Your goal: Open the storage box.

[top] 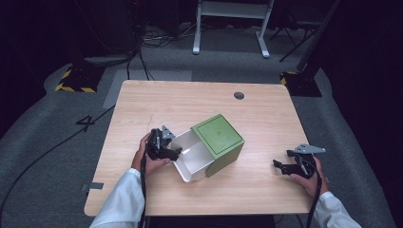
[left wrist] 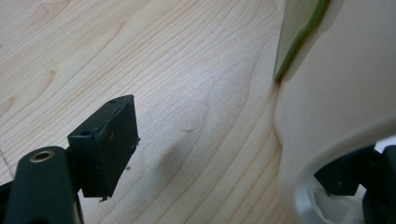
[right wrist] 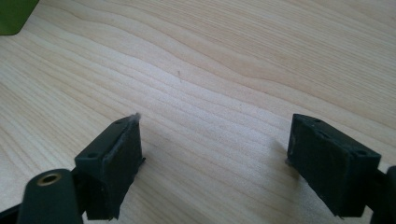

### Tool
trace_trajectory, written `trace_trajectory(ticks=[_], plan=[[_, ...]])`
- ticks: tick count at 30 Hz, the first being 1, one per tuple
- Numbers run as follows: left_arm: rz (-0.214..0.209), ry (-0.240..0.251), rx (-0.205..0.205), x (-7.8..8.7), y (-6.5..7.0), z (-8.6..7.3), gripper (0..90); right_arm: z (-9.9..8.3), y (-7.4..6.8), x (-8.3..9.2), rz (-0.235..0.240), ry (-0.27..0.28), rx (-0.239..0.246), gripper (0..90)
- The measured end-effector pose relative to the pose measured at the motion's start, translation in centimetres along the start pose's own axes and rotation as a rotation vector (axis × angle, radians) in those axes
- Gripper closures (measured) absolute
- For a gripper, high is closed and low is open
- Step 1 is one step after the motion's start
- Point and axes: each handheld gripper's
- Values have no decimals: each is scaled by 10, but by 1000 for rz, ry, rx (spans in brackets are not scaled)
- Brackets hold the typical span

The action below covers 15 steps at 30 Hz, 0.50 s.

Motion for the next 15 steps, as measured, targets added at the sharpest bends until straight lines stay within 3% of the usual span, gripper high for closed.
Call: trace_trajectory(ticks=[9, 15], plan=[[2, 4, -10, 7, -2, -3, 186, 0, 0, 0, 0, 0, 0, 178], [-4, 0, 5, 9, -3, -6, 180, 0, 0, 0, 0, 0, 0, 178]])
Point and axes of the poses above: each handheld gripper's, and its own axes: x roughly backward along the jaws, z roughly out of its top, y roughly to its right, and after that the axes turned 2 degrees about z, right-handed
